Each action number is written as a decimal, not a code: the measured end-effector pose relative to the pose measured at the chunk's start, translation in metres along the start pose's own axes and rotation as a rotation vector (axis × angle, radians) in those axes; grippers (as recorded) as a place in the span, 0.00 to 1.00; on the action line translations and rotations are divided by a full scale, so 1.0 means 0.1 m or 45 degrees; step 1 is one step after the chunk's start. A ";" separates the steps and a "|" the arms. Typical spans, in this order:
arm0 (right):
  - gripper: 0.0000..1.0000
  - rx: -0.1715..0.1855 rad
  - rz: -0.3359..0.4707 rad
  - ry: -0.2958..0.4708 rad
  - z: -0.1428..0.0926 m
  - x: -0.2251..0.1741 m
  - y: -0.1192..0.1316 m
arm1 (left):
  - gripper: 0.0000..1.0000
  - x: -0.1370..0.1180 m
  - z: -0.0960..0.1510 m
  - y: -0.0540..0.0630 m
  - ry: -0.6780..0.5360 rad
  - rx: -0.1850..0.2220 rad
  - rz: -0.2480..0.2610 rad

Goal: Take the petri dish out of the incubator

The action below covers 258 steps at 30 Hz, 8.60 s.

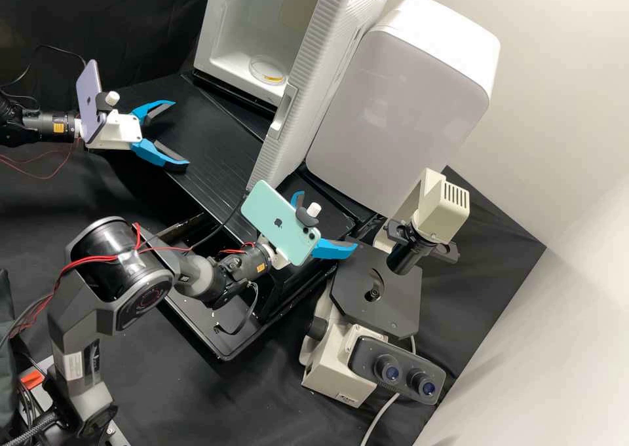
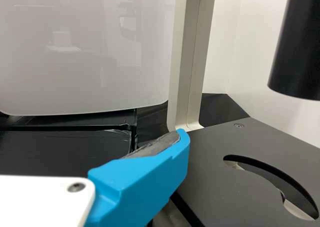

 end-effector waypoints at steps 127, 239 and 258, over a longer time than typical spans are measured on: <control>1.00 0.000 0.000 0.000 0.00 0.00 0.00 | 1.00 1.71 -0.38 1.36 0.447 -0.210 0.100; 1.00 0.000 0.000 0.000 0.00 0.00 0.00 | 0.00 2.69 -0.86 0.97 0.652 -0.253 0.031; 1.00 0.000 0.000 0.000 0.00 0.00 0.00 | 0.00 2.68 -0.88 0.95 0.655 -0.253 0.028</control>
